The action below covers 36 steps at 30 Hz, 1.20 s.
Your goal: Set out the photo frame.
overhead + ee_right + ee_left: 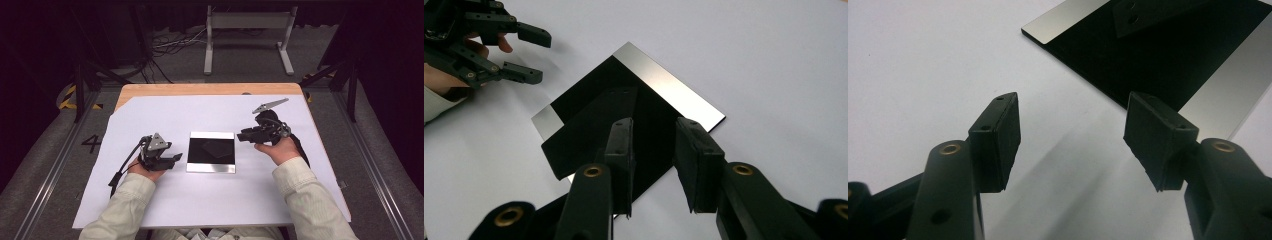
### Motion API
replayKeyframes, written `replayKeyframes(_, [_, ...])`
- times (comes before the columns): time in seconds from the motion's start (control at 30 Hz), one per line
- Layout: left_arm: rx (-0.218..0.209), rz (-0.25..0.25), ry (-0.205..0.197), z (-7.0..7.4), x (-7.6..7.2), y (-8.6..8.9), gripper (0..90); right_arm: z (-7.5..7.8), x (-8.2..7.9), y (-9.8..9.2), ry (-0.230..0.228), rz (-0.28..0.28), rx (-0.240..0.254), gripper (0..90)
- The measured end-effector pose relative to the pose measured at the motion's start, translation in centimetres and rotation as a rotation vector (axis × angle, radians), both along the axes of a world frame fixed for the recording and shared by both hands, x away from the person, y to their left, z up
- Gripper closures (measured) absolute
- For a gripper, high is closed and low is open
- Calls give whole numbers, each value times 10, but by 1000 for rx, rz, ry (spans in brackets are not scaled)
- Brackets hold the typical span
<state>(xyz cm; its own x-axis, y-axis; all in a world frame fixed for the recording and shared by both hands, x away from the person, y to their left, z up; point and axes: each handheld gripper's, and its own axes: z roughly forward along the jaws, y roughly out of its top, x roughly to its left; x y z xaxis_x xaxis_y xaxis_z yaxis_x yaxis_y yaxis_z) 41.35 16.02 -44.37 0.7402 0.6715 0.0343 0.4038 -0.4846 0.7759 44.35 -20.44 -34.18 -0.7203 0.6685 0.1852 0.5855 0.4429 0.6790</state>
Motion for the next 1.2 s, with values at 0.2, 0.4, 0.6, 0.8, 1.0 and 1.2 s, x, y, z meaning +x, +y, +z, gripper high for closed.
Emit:
replayKeyframes(0.2, [15, -8, 3, -2, 0, -3, 397, -1, 8, 3, 28, -10, -14, 671])
replayKeyframes(0.4, [13, -9, 10, -4, 0, -5, 394, -1, 16, 9, 65, -10, -39, 658])
replayKeyframes(0.6, [15, -7, 11, -4, 1, -5, 392, -3, 23, 16, 110, -19, -52, 641])
replayKeyframes(0.8, [16, -8, 14, -4, 1, -5, 390, -5, 29, 22, 150, -26, -66, 625])
replayKeyframes(1.0, [17, -12, 20, -5, 2, -5, 386, -4, 33, 26, 168, -32, -78, 611])
replayKeyframes(1.2, [17, -13, 23, -5, 2, -5, 385, -7, 36, 28, 196, -40, -75, 594])
